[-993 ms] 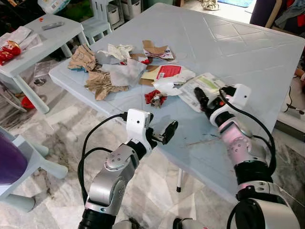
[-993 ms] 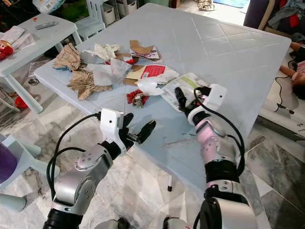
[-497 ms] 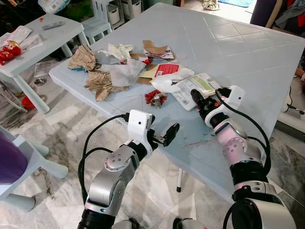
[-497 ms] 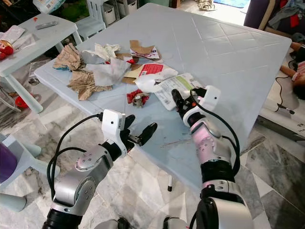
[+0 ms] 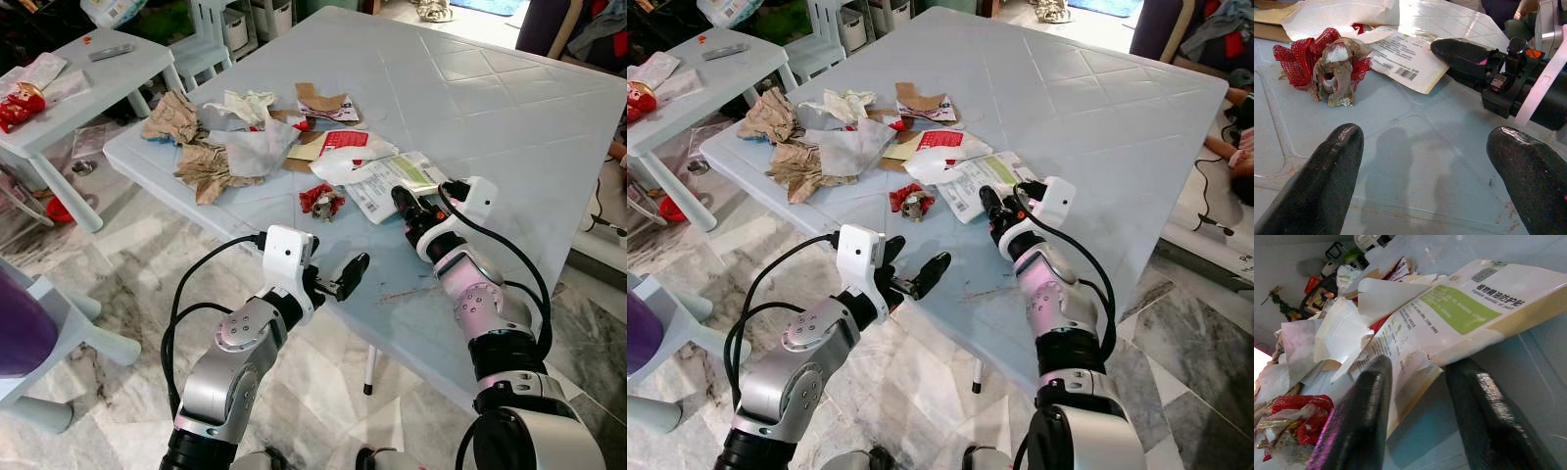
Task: Picking trash to rubbish bin
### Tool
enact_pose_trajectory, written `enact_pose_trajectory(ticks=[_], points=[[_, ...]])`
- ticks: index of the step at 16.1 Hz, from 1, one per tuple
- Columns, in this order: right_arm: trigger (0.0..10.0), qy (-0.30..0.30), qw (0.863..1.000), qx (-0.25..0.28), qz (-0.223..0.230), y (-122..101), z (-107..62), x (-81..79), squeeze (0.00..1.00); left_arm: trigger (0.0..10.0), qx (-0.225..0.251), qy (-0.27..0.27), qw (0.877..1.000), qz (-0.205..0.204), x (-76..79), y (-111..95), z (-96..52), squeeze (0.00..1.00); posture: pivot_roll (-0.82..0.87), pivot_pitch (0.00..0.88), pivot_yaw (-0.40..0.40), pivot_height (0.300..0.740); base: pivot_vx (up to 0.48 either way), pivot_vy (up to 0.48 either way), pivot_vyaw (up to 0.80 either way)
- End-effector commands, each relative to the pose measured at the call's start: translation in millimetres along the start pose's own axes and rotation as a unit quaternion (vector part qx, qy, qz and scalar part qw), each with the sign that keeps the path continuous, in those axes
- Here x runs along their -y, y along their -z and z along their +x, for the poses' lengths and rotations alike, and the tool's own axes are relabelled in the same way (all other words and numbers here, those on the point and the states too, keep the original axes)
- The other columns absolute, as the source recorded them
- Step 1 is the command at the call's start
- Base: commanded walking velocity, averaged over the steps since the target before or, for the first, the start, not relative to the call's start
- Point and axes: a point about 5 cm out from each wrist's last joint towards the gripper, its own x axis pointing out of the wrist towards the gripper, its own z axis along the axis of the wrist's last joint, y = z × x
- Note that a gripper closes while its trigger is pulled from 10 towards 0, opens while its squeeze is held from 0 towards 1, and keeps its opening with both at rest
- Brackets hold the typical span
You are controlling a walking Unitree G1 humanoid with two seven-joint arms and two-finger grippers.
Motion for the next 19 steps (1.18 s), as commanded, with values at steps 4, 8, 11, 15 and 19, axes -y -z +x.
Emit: enact_pose_trajectory(ticks=[4, 8, 11, 15, 19], points=[[0.0, 0.022, 0.999, -0.036, 0.013, 18.8, -5.1, 8.7, 0.00, 10.0, -0.004, 0.005, 1.000, 0.003, 2.0, 0.4, -0.9, 0.00, 0.01, 0.176, 0.026, 0.740, 0.000, 0.000, 0.00], [0.0, 0.029, 0.999, -0.029, 0.006, 16.1, -8.9, 12.1, 0.00, 10.0, -0.004, 0.003, 1.000, 0.003, 2.1, 1.1, -0.8, 0.00, 0.00, 0.173, 0.025, 0.740, 0.000, 0.000, 0.00], [0.0, 0.035, 0.999, -0.022, -0.004, 11.8, -12.2, 14.7, 0.00, 10.0, -0.002, 0.000, 1.000, 0.003, 1.6, 0.8, -0.1, 0.00, 0.00, 0.174, 0.026, 0.740, 0.000, 0.000, 0.00], [0.0, 0.050, 0.998, -0.013, -0.024, 7.7, -17.5, 20.1, 0.00, 10.0, 0.004, -0.012, 1.000, 0.005, -1.3, -1.2, 1.4, 0.00, -0.01, 0.174, 0.026, 0.740, 0.000, 0.000, 0.00], [0.0, 0.064, 0.987, 0.038, -0.145, -18.6, -34.3, 21.6, 0.00, 10.0, 0.018, -0.060, 0.997, 0.037, -14.7, -6.8, 0.6, 0.00, -0.01, 0.175, 0.029, 0.740, 0.000, 0.000, 0.00]])
